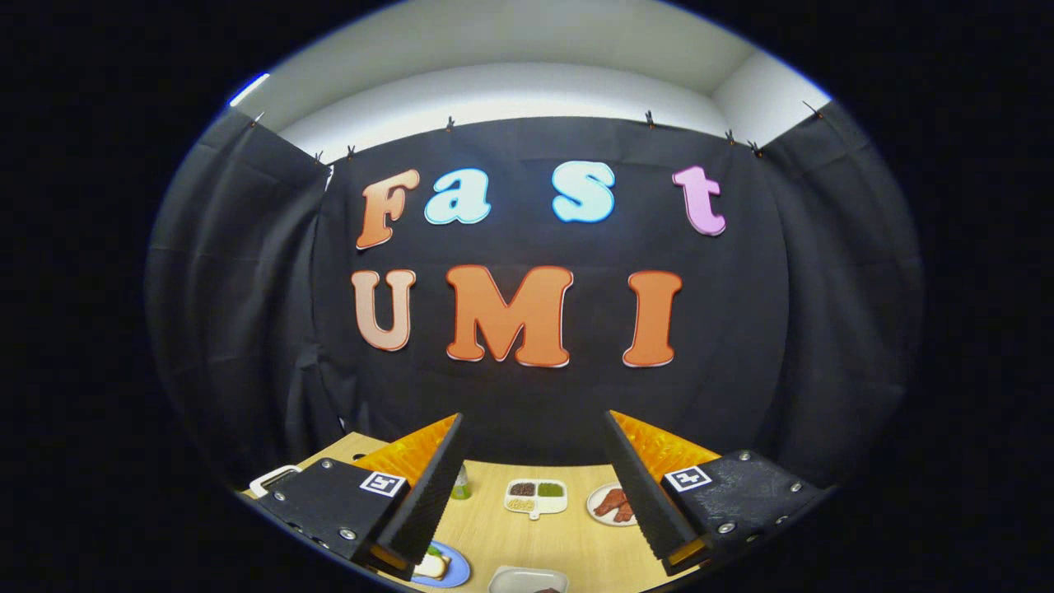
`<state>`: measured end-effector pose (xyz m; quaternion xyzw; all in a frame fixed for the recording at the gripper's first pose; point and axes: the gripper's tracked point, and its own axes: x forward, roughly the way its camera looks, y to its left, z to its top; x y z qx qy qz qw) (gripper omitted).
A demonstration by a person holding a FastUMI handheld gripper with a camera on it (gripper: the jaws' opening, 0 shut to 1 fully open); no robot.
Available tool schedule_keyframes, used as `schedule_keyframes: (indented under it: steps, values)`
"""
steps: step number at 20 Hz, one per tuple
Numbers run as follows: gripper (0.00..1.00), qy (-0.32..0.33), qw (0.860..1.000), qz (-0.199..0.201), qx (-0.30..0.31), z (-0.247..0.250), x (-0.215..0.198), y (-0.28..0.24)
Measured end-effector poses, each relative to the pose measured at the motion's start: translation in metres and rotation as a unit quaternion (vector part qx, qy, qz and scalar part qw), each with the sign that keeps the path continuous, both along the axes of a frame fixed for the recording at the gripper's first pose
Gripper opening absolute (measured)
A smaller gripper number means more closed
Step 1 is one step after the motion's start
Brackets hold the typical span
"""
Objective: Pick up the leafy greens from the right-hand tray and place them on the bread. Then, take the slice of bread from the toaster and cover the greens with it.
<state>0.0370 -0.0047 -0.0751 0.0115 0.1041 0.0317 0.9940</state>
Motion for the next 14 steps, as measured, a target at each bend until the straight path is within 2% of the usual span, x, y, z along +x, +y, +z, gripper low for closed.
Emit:
schedule_keyframes:
  steps: [4, 10, 14]
  values:
    - [0.98, -0.083, 0.996, -0.010, -0.037, 0.042, -0.007, -0.007]
    - [0.99, -0.102, 0.993, -0.008, -0.056, 0.057, -0.009, 0.002]
    - [0.99, -0.080, 0.995, -0.016, -0.053, 0.044, -0.008, 0.004]
